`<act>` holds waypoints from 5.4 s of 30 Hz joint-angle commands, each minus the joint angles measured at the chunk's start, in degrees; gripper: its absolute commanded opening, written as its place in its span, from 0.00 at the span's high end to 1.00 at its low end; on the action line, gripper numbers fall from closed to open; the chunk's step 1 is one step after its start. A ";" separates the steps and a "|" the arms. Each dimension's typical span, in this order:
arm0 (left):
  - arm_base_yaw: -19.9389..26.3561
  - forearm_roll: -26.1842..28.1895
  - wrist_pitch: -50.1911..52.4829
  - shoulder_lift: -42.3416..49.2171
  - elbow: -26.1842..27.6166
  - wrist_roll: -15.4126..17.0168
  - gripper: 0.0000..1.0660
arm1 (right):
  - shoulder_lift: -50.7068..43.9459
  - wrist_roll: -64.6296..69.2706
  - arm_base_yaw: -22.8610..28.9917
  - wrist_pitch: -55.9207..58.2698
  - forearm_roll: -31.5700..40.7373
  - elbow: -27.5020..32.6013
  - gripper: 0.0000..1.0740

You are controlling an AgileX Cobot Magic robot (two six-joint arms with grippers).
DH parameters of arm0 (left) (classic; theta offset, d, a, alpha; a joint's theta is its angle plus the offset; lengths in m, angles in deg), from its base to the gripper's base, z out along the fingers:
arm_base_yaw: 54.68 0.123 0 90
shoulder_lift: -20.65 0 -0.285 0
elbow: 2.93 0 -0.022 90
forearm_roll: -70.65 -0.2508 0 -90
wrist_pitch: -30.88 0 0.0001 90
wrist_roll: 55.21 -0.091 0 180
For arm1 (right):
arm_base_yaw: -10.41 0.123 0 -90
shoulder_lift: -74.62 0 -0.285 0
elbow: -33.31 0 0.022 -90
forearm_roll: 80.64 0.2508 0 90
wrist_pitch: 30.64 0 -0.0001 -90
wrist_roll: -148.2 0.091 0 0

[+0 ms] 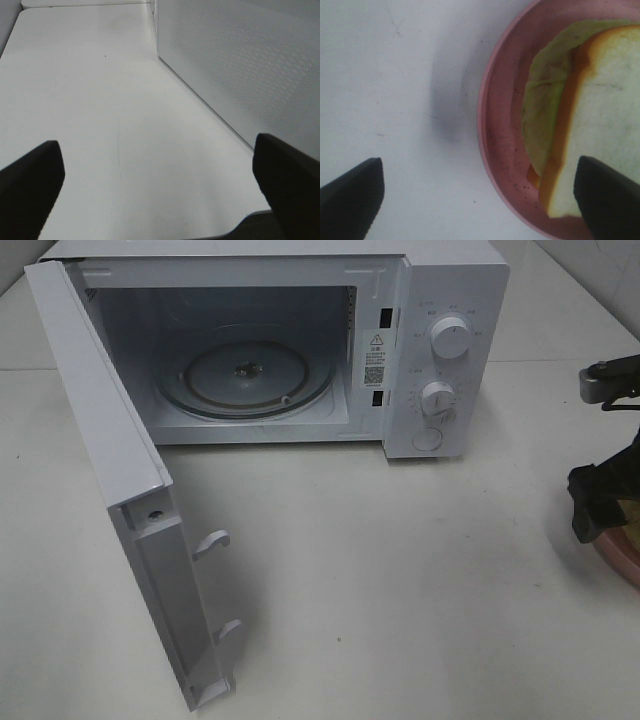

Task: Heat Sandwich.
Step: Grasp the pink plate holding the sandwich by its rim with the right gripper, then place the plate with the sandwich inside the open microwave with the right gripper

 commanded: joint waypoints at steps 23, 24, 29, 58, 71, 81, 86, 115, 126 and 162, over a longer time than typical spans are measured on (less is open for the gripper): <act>0.11 0.06 0.34 0.97 -0.06 0.00 0.08 | 14.21 2.23 -0.29 -7.85 -0.34 -0.23 0.16; 0.11 0.06 0.34 0.97 -0.06 0.00 0.08 | 14.55 2.23 -0.29 -7.91 -0.34 -0.23 0.17; 0.11 0.06 0.34 0.97 -0.06 0.00 0.08 | 15.64 2.12 -0.29 -7.91 -0.29 -0.23 0.22; 0.11 0.06 0.34 0.97 -0.06 0.00 0.08 | 15.53 9.05 0.00 -5.84 -10.14 -0.23 1.00; 0.11 0.06 0.34 0.97 -0.06 0.00 0.08 | 15.53 11.63 1.03 -2.52 -12.61 -0.23 1.00; 0.11 0.06 0.34 0.97 -0.06 0.00 0.08 | 14.15 13.35 3.32 -0.06 -14.84 -0.23 1.00; 0.11 0.06 0.34 0.97 -0.06 0.00 0.08 | 11.00 14.73 3.32 1.78 -15.76 -0.23 1.00; 0.11 0.06 0.34 0.97 -0.06 0.00 0.08 | -0.63 13.98 17.36 13.98 -15.30 0.06 1.00; 0.11 0.06 0.34 0.97 -0.06 0.00 0.08 | -1.15 12.55 26.24 14.90 -13.35 0.06 1.00; 0.11 0.06 0.34 0.97 -0.06 0.00 0.08 | -1.15 2.58 52.20 13.58 -13.18 0.06 1.00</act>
